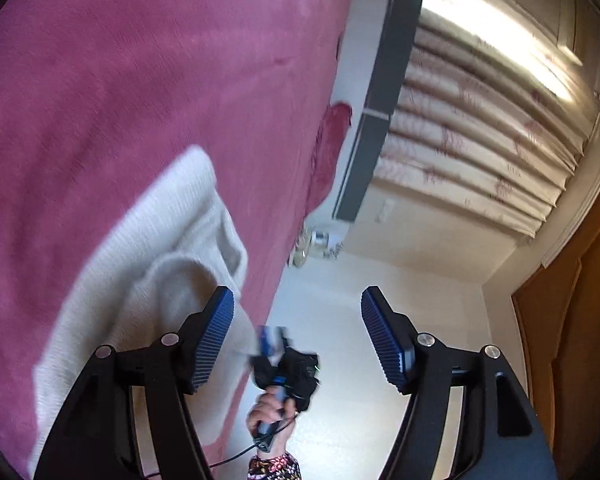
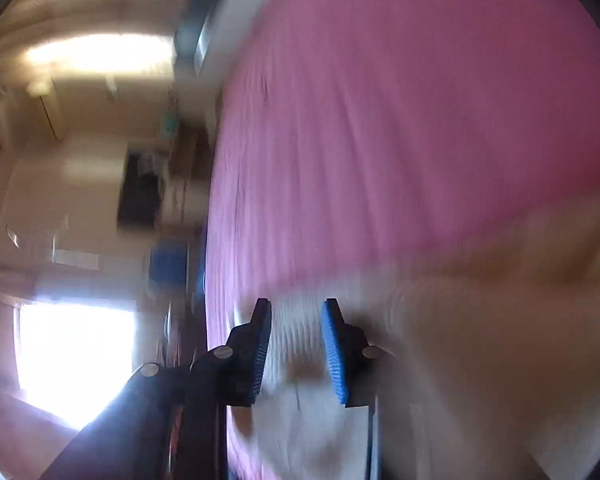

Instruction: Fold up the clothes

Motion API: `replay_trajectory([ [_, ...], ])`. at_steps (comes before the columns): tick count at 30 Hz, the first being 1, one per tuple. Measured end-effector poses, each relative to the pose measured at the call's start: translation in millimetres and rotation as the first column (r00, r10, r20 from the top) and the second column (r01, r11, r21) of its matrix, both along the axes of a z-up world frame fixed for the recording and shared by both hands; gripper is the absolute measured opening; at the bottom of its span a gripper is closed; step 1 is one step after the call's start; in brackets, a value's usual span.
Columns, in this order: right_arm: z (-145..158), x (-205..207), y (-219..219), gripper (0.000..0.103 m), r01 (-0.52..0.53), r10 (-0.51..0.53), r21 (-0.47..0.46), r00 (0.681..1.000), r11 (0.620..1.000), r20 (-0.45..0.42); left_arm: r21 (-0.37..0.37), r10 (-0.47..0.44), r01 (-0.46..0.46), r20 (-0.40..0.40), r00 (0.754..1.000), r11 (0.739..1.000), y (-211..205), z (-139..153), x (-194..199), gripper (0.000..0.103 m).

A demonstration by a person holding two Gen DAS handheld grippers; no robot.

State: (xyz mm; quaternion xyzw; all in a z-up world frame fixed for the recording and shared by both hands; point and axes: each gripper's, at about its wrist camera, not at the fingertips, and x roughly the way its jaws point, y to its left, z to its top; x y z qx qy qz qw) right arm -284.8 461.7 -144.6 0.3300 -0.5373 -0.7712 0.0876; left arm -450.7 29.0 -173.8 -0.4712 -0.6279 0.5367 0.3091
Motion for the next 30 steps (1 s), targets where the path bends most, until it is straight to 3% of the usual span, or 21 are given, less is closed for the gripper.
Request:
replay_trajectory([
  [3, 18, 20, 8, 0.027, 0.014, -0.013, 0.072, 1.000, 0.997, -0.008, -0.194, -0.045, 0.021, -0.118, 0.992, 0.981, -5, 20, 8, 0.069],
  [5, 24, 45, -1, 0.027, -0.050, 0.044, 0.168, 0.998, 0.984, 0.040, -0.315, -0.144, 0.065, -0.232, 0.962, 0.947, 3, 35, 25, 0.069],
  [7, 25, 85, -13, 0.027, -0.128, 0.087, 0.341, 0.988, 0.931, 0.131, -0.462, -0.275, 0.109, -0.310, 0.910, 0.880, 17, 49, 45, 0.069],
  [8, 26, 103, -19, 0.027, -0.142, 0.080, 0.404, 0.983, 0.904, 0.165, -0.557, -0.337, 0.103, -0.336, 0.879, 0.824, 23, 53, 57, 0.069],
  [9, 24, 127, -18, 0.027, -0.131, 0.057, 0.435, 0.982, 0.891, 0.179, -0.606, -0.370, 0.096, -0.346, 0.862, 0.790, 24, 53, 66, 0.069],
  [11, 19, 173, -13, 0.027, -0.100, 0.012, 0.460, 0.982, 0.882, 0.190, -0.663, -0.429, 0.105, -0.349, 0.833, 0.741, 24, 48, 81, 0.069],
  [14, 6, 223, -3, 0.032, -0.064, -0.032, 0.450, 0.979, 0.891, 0.201, -0.729, -0.450, 0.093, -0.313, 0.836, 0.678, 18, 39, 90, 0.069],
  [17, -10, 223, -2, 0.035, -0.093, -0.019, 0.411, 0.965, 0.907, 0.261, -0.775, -0.467, 0.077, -0.296, 0.833, 0.627, 17, 34, 91, 0.070],
  [19, -22, 227, 2, 0.036, -0.077, -0.036, 0.393, 0.962, 0.916, 0.272, -0.751, -0.449, 0.083, -0.299, 0.842, 0.655, 14, 31, 89, 0.071],
  [22, -29, 225, 25, 0.037, 0.022, -0.094, 0.301, 0.969, 0.953, 0.227, -0.685, -0.405, 0.104, -0.294, 0.866, 0.721, 11, 27, 76, 0.080],
  [23, -31, 225, 33, 0.039, 0.057, -0.116, 0.267, 0.970, 0.962, 0.213, -0.678, -0.401, 0.112, -0.285, 0.871, 0.726, 11, 24, 72, 0.080],
  [26, -41, 206, 46, 0.051, 0.063, -0.087, 0.135, 0.980, 0.989, 0.178, -0.667, -0.402, 0.132, -0.269, 0.875, 0.733, 17, 16, 58, 0.082],
  [28, -39, 193, 41, 0.060, 0.007, -0.031, 0.142, 0.986, 0.990, 0.166, -0.678, -0.425, 0.136, -0.281, 0.860, 0.723, 25, 18, 51, 0.083],
  [30, -35, 180, 33, 0.064, -0.068, 0.040, 0.180, 0.987, 0.981, 0.158, -0.715, -0.491, 0.163, -0.278, 0.826, 0.680, 33, 19, 49, 0.084],
])
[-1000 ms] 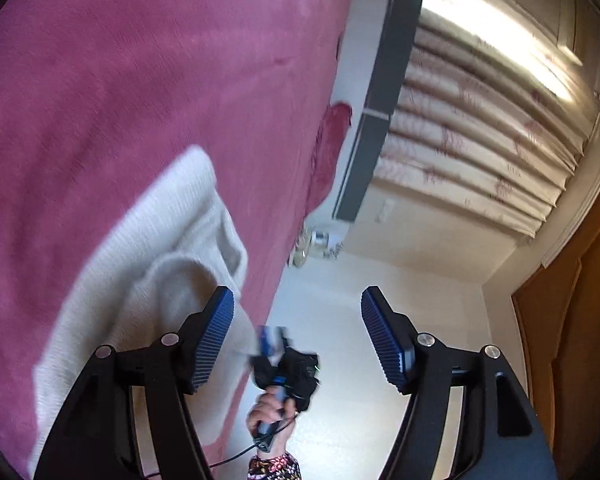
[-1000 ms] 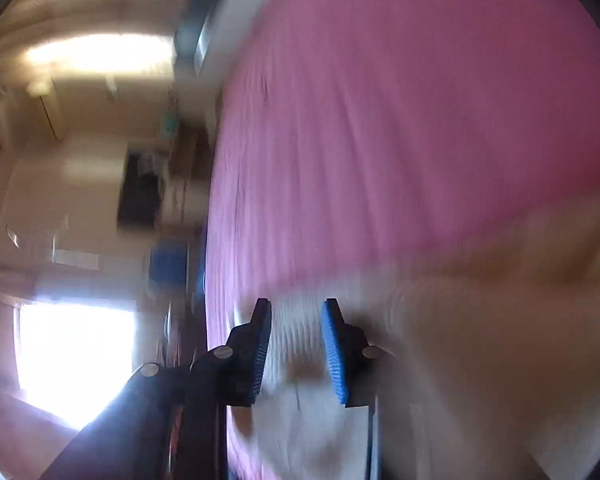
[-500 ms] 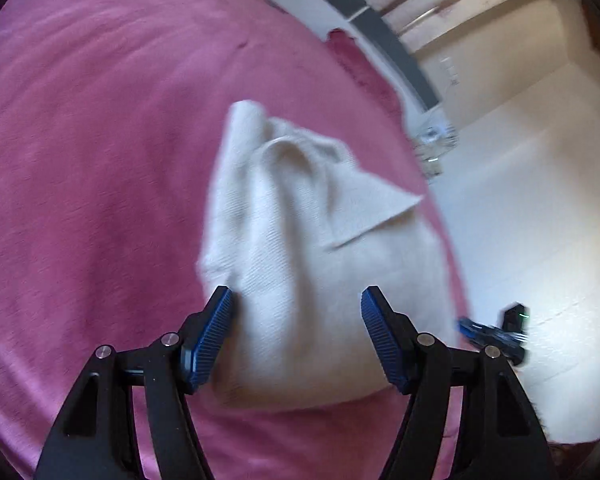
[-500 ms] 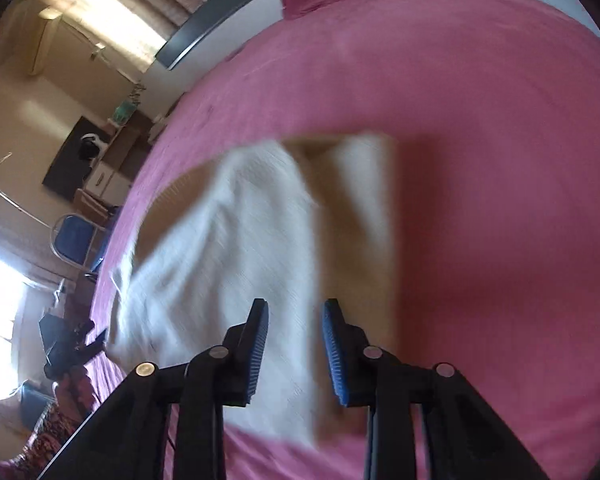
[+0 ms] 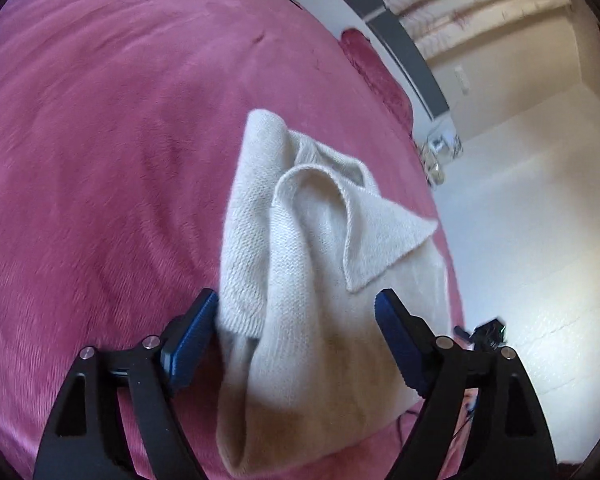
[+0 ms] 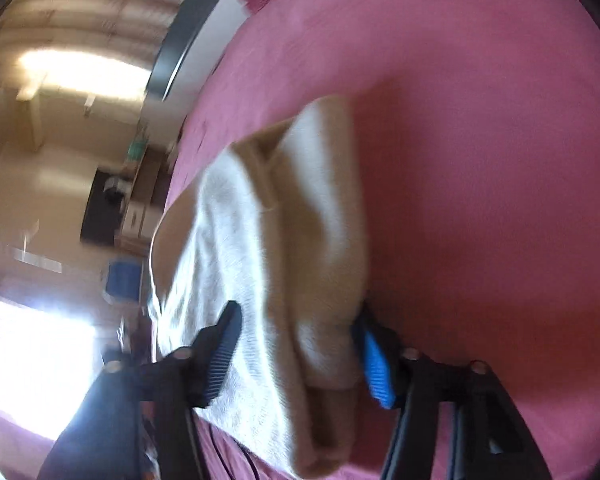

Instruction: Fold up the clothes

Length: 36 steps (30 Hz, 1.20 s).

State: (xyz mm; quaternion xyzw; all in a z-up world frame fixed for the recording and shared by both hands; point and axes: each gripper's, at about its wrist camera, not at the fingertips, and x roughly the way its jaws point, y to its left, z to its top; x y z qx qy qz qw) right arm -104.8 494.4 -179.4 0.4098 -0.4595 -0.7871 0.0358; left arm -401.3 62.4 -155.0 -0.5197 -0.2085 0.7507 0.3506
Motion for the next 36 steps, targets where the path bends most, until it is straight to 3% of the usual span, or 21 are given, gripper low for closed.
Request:
replay_trajectory([
  [4, 2, 0, -12, 0.065, -0.128, 0.129, 0.049, 0.992, 0.991, -0.017, -0.139, -0.170, 0.154, -0.113, 0.979, 0.978, 14, 4, 10, 0.084],
  [6, 2, 1, -18, 0.065, -0.189, 0.192, 0.073, 0.981, 0.979, -0.024, -0.198, -0.204, 0.171, -0.163, 0.965, 0.965, 19, 4, 19, 0.084],
  [8, 4, 5, -17, 0.065, -0.165, 0.168, 0.070, 0.985, 0.984, -0.039, -0.246, -0.211, 0.163, -0.185, 0.960, 0.955, 27, 4, 23, 0.085],
  [10, 3, 7, -18, 0.063, -0.124, 0.126, 0.048, 0.991, 0.991, -0.043, -0.249, -0.189, 0.141, -0.179, 0.966, 0.958, 31, 2, 22, 0.085],
  [11, 1, 5, -19, 0.051, -0.098, 0.099, 0.043, 0.995, 0.994, -0.019, -0.238, -0.163, 0.120, -0.171, 0.972, 0.964, 29, 2, 20, 0.084],
  [12, -2, 3, -21, 0.038, -0.071, 0.071, 0.040, 0.997, 0.997, 0.008, -0.225, -0.134, 0.096, -0.162, 0.978, 0.970, 27, 1, 18, 0.079],
  [13, -4, 3, -20, 0.019, -0.056, 0.055, 0.029, 0.998, 0.998, 0.035, -0.212, -0.106, 0.072, -0.152, 0.983, 0.975, 25, 0, 16, 0.039],
  [14, -6, 4, -19, 0.018, -0.047, 0.046, 0.014, 0.998, 0.999, 0.036, -0.221, -0.084, 0.052, -0.137, 0.987, 0.974, 20, -2, 14, 0.015],
  [16, -9, 8, -18, 0.017, -0.032, 0.032, -0.016, 0.999, 0.999, 0.029, -0.165, -0.075, 0.060, -0.087, 0.993, 0.984, 17, -7, 13, 0.015],
  [20, -9, 22, -13, 0.016, 0.009, -0.006, -0.135, 1.000, 0.991, 0.020, -0.127, -0.046, 0.040, -0.050, 0.998, 0.991, 14, 0, 16, 0.013],
  [26, 24, 44, -18, 0.015, 0.019, -0.027, -0.206, 0.999, 0.978, -0.036, -0.072, -0.040, 0.039, -0.009, 0.999, 0.997, 0, 26, 37, 0.013],
  [31, 46, 76, -41, 0.015, -0.018, 0.012, -0.204, 0.999, 0.979, -0.032, -0.121, -0.125, 0.125, 0.005, 0.992, 0.985, -11, 41, 76, 0.013],
  [36, 46, 139, -60, 0.015, -0.015, 0.024, -0.227, 0.999, 0.974, 0.036, -0.139, -0.164, 0.174, 0.078, 0.983, 0.975, -35, 30, 133, 0.013],
])
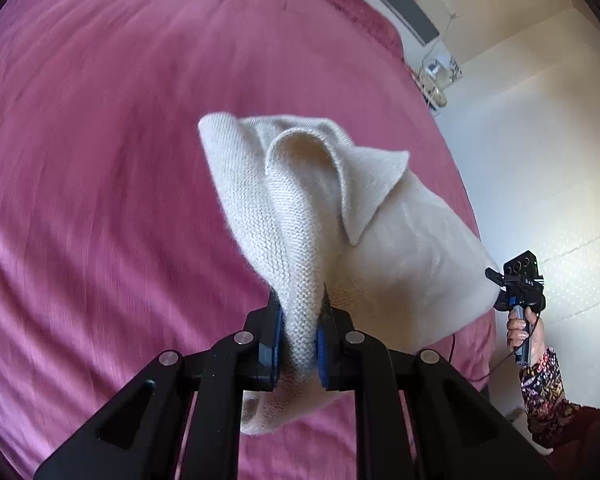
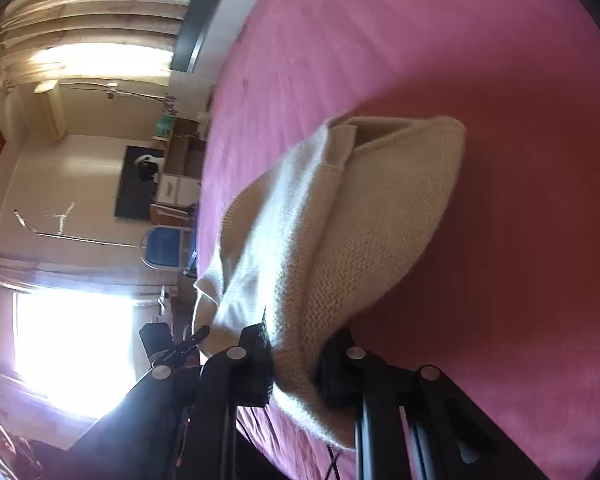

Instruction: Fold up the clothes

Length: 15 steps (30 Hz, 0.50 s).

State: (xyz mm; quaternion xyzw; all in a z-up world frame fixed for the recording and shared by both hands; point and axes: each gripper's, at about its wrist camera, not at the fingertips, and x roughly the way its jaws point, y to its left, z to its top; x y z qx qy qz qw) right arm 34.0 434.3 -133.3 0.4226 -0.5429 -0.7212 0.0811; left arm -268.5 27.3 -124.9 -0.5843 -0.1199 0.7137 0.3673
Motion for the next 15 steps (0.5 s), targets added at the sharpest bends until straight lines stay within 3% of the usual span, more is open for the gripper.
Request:
replay_trajectory([
  [5, -22, 84, -17, 0.018, -0.002, 0.002, 0.000, 0.997, 1.000, 0.079, -0.080, -0.054, 0.056, 0.023, 0.998, 0.995, -13, -26, 70, 0.018],
  [9, -63, 125, -17, 0.029, 0.078, -0.093, 0.075, 0.973, 0.994, 0.210, -0.057, 0.083, -0.078, 0.086, 0.993, 0.995, -27, -47, 92, 0.029],
  [11, -60, 153, -8, 0.029, 0.199, -0.196, -0.005, 0.966, 0.980, 0.171, -0.028, 0.143, -0.141, 0.096, 0.985, 0.990, -34, -36, 98, 0.036],
  [12, -51, 165, -4, 0.029, 0.242, -0.239, 0.001, 0.959, 0.970, 0.149, -0.033, 0.158, -0.156, 0.061, 0.986, 0.987, -38, -26, 103, 0.038],
  [15, -4, 189, 2, 0.032, 0.267, -0.292, 0.222, 0.953, 0.938, 0.086, -0.053, 0.163, -0.172, -0.143, 0.976, 0.984, -41, 17, 125, 0.046],
])
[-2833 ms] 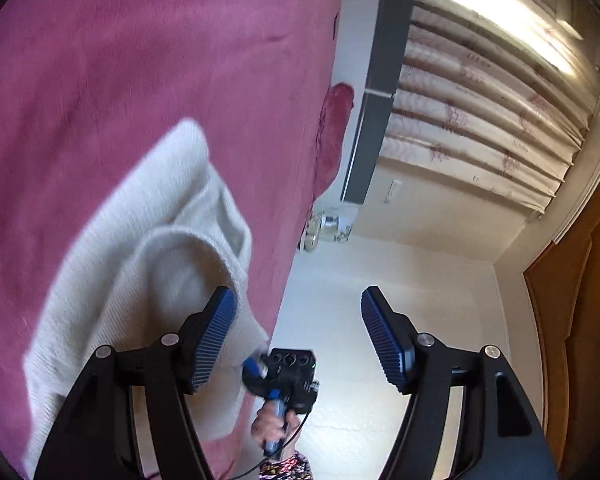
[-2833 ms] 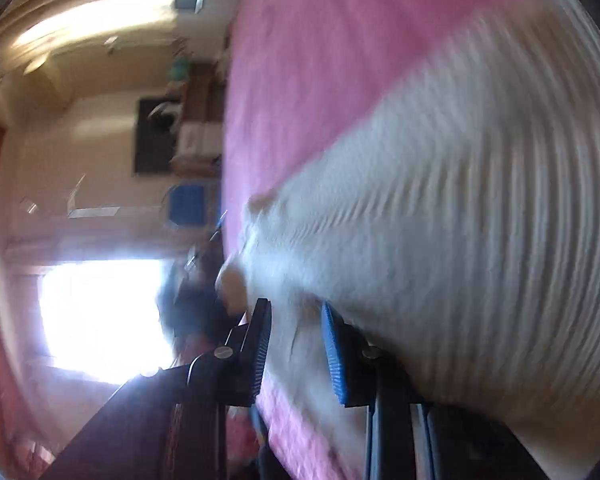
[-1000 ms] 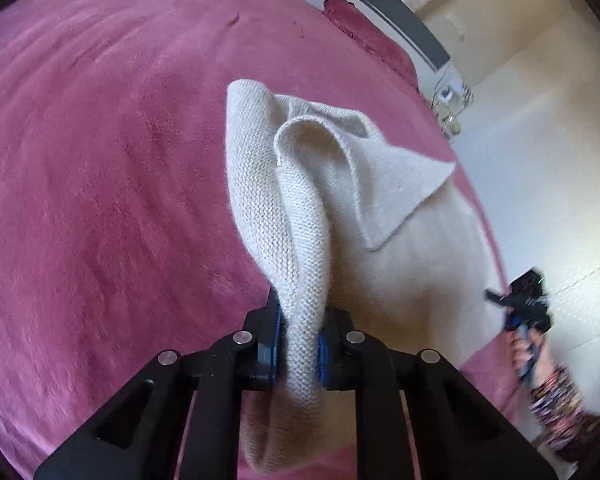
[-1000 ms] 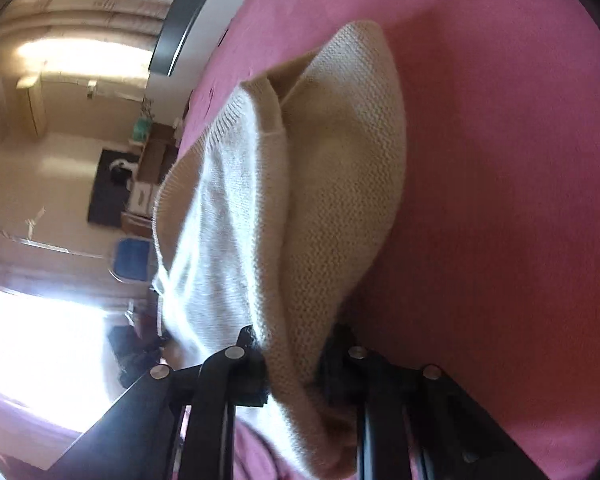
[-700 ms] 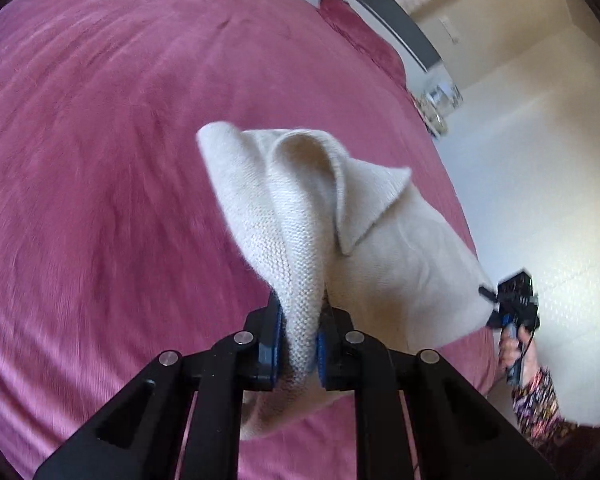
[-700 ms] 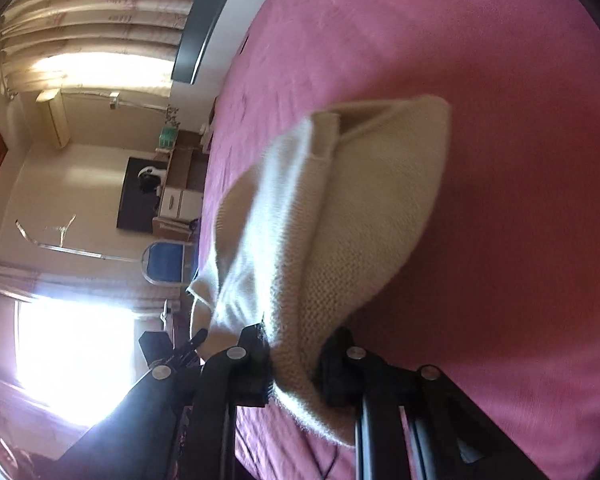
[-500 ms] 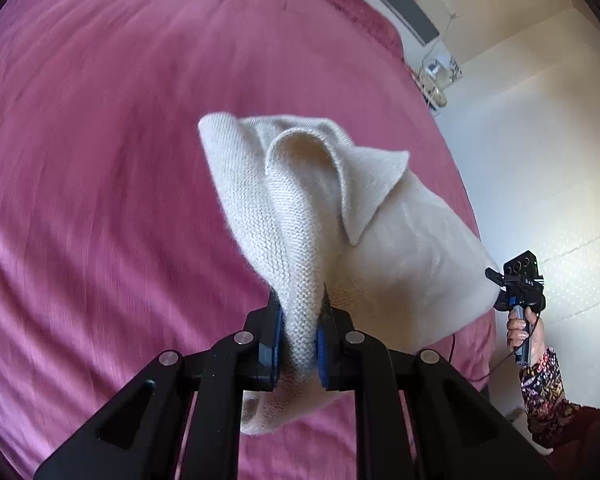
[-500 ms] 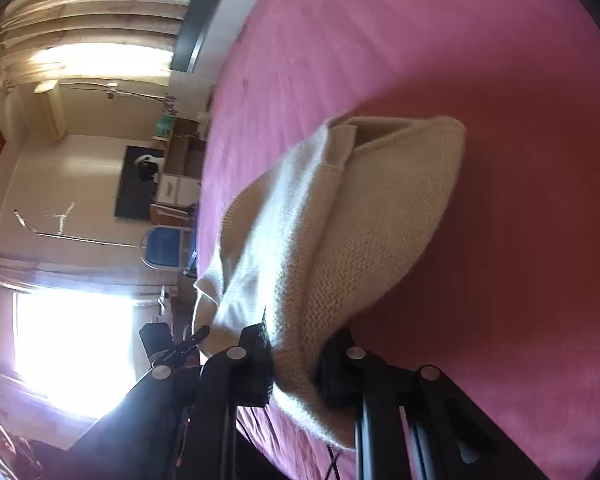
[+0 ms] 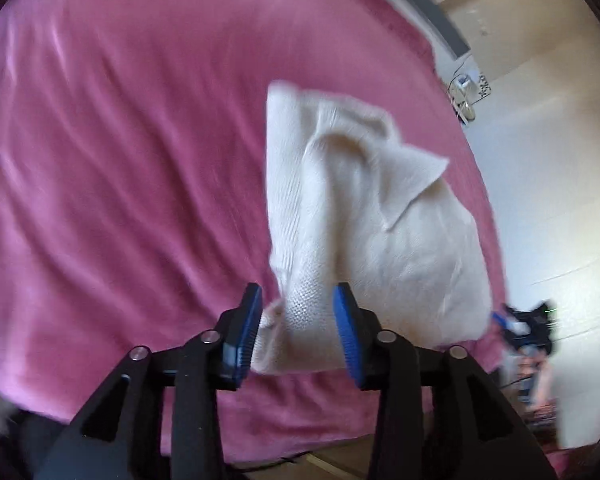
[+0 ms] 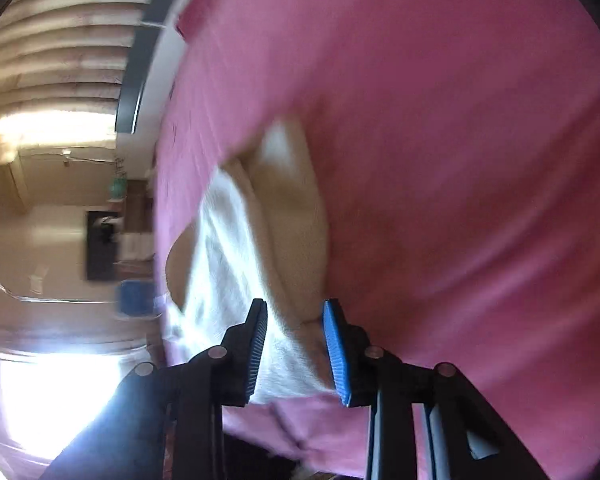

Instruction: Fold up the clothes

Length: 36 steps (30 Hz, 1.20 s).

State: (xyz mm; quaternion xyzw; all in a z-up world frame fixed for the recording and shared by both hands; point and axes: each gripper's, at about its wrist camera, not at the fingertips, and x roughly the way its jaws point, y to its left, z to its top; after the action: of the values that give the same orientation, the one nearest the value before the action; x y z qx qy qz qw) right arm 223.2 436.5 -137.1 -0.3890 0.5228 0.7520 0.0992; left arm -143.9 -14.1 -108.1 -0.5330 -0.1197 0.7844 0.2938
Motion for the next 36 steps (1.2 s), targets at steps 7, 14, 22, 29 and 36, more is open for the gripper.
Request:
replay_trajectory([
  [7, 84, -82, -73, 0.032, -0.380, 0.453, 0.343, 0.876, 0.859, -0.165, 0.025, -0.301, 0.304, -0.089, 0.950, 0.952, 106, 11, 0, 0.056],
  [14, -11, -160, -97, 0.032, -0.476, 0.461, 0.038, 0.825, 0.879, -0.329, 0.015, -0.406, 0.407, -0.029, 0.913, 0.913, 174, -39, -43, 0.056],
  [22, -47, -217, -62, 0.027, -0.463, 0.440, -0.028, 0.859, 0.886, -0.263, 0.154, -0.320, 0.325, -0.055, 0.946, 0.933, 170, -25, -117, 0.056],
  [29, -55, -212, 4, 0.024, -0.281, 0.276, 0.002, 0.942, 0.960, -0.192, 0.091, 0.080, -0.074, -0.056, 0.995, 0.993, 135, -43, -186, 0.056],
  [36, -19, -171, 21, 0.031, -0.029, 0.059, 0.159, 0.980, 0.987, -0.188, -0.009, 0.180, -0.187, -0.228, 0.957, 0.982, 115, -14, -151, 0.057],
])
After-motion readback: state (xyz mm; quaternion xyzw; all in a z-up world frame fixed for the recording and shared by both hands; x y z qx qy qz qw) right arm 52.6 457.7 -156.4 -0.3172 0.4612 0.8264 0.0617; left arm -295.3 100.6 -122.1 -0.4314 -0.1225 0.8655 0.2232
